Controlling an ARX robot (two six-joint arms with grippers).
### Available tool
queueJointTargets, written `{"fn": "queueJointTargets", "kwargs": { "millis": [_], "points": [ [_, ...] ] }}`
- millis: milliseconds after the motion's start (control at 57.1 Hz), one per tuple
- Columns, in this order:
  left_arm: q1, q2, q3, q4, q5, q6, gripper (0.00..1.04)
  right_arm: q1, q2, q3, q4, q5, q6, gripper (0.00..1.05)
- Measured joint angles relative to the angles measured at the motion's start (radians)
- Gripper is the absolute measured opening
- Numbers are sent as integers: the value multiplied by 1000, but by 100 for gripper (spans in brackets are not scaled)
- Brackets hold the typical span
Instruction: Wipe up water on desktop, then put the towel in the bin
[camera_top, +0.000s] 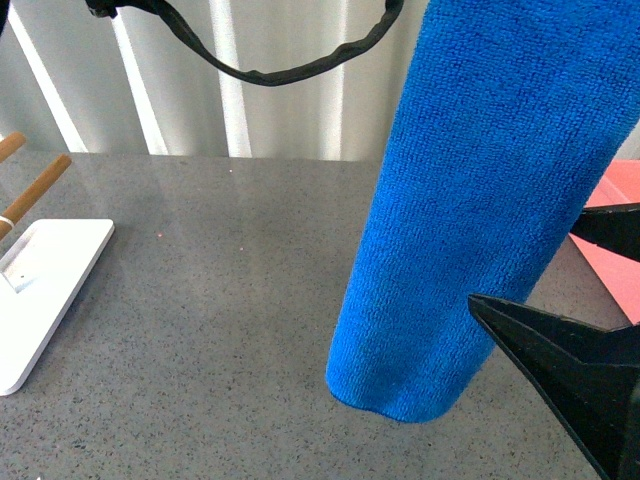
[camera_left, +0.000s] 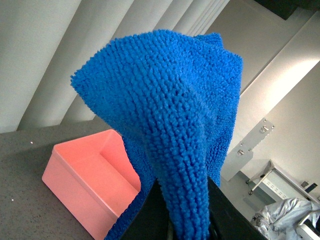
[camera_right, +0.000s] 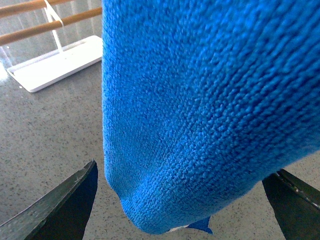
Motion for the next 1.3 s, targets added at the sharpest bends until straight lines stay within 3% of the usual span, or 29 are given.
{"fn": "queueJointTargets", "kwargs": {
  "millis": [105, 403, 736, 928, 1156, 1296],
  "points": [
    [-11, -11, 0, -11, -2, 0, 5, -19, 79, 14, 57, -21, -41, 98],
    [-17, -23, 0, -19, -3, 2, 5, -54, 90, 100, 29, -43, -93, 96],
    [-23, -23, -2, -27, -3, 5, 5, -44, 91, 121, 41, -39, -120, 35],
    [-23, -23, -3, -37, -2, 8, 5, -43, 92, 123, 54, -36, -120, 8],
    [-19, -23, -6, -61, -3, 17, 6, -53, 92, 123, 63, -40, -119, 4],
    [-8, -23, -11, -82, 2, 34, 26, -69, 92, 123, 67, -43, -119, 4]
  ]
}}
